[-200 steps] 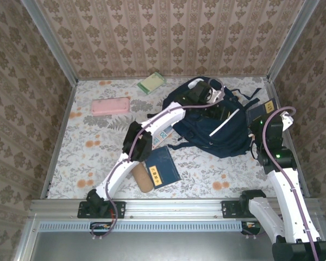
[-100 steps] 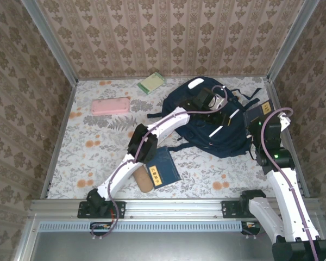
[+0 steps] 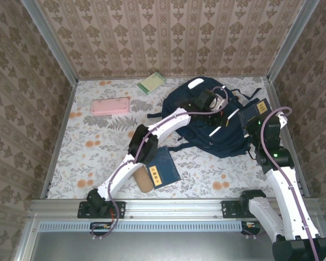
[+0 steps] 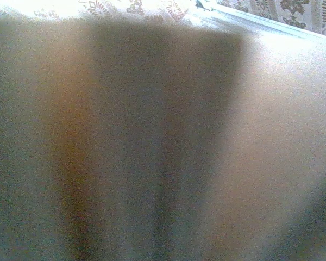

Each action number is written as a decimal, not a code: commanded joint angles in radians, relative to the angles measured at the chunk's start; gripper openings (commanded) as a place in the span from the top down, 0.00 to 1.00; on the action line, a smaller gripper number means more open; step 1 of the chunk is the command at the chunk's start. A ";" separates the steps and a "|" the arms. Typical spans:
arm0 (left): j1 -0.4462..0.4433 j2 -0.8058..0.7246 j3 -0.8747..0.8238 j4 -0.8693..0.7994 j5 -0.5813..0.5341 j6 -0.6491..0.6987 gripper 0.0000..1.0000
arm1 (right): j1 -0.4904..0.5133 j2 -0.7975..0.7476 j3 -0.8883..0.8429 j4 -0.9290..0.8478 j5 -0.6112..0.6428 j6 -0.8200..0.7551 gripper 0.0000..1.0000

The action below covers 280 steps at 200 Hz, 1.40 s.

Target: Pack the student bag

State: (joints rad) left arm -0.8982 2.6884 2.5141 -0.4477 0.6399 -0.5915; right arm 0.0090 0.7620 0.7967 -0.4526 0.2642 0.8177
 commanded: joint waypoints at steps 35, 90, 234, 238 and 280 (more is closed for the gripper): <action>0.128 -0.207 0.007 0.049 0.064 -0.100 1.00 | 0.000 -0.090 0.092 -0.079 0.080 0.001 1.00; 0.237 -0.341 -0.003 0.097 0.116 -0.206 1.00 | 0.008 -0.117 0.118 -0.155 0.145 0.019 1.00; 0.298 -0.437 -0.061 0.174 0.232 -0.283 1.00 | -0.035 0.350 -0.145 0.710 -0.714 0.214 1.00; 0.300 -0.439 -0.062 0.173 0.236 -0.283 1.00 | -0.034 0.381 -0.144 0.751 -0.737 0.229 1.00; 0.314 -0.462 -0.091 0.202 0.264 -0.313 1.00 | -0.022 0.688 -0.082 1.042 -0.839 0.324 1.00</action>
State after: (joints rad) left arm -0.5999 2.3547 2.4149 -0.3889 0.8185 -0.8650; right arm -0.0216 1.3334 0.6529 0.3145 -0.4614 1.0569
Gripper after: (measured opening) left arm 0.046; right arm 0.140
